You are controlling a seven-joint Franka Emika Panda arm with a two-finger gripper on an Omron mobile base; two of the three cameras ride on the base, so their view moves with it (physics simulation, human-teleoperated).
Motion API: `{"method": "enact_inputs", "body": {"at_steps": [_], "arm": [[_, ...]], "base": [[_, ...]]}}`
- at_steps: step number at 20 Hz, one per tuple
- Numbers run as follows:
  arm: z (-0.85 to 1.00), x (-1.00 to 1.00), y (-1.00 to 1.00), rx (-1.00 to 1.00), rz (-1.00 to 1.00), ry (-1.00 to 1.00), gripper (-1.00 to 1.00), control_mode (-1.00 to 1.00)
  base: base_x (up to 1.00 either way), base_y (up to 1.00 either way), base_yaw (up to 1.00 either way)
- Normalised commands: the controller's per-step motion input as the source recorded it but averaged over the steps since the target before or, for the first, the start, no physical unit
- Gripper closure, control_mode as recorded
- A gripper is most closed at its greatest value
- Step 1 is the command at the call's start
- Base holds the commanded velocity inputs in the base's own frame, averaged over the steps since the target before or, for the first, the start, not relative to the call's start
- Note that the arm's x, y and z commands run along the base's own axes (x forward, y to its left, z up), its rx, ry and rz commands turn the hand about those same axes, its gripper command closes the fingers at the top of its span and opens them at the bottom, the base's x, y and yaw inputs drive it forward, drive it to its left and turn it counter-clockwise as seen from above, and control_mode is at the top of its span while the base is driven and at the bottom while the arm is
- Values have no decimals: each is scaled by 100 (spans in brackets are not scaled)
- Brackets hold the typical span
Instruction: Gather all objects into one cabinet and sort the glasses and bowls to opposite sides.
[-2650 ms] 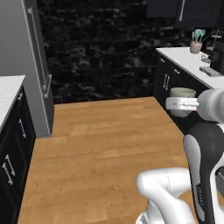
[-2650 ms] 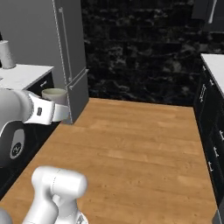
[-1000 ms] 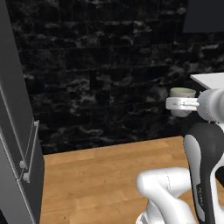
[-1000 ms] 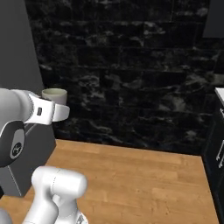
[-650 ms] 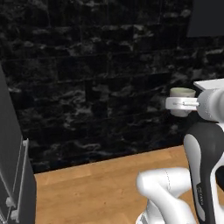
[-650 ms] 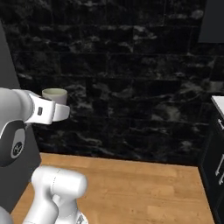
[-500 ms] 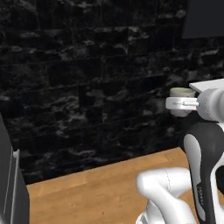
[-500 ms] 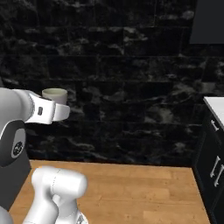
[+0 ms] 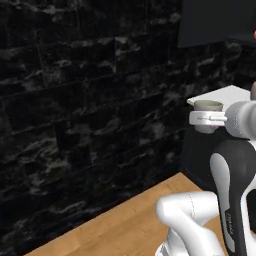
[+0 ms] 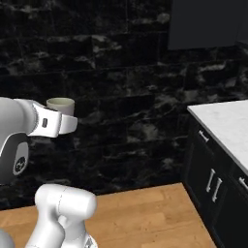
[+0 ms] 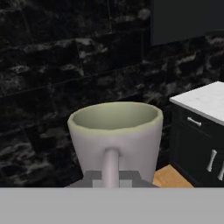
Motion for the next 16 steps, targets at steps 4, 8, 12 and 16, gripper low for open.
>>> {"method": "enact_inputs", "body": {"at_steps": [4, 8, 12, 16], "arm": [[0, 0, 0, 0, 0, 0, 100, 100], [0, 0, 0, 0, 0, 0, 100, 100], [0, 0, 0, 0, 0, 0, 100, 100], [0, 0, 0, 0, 0, 0, 100, 100]], "base": [[68, 18, -47], [74, 28, -46], [72, 31, -44], [74, 33, -43]]}}
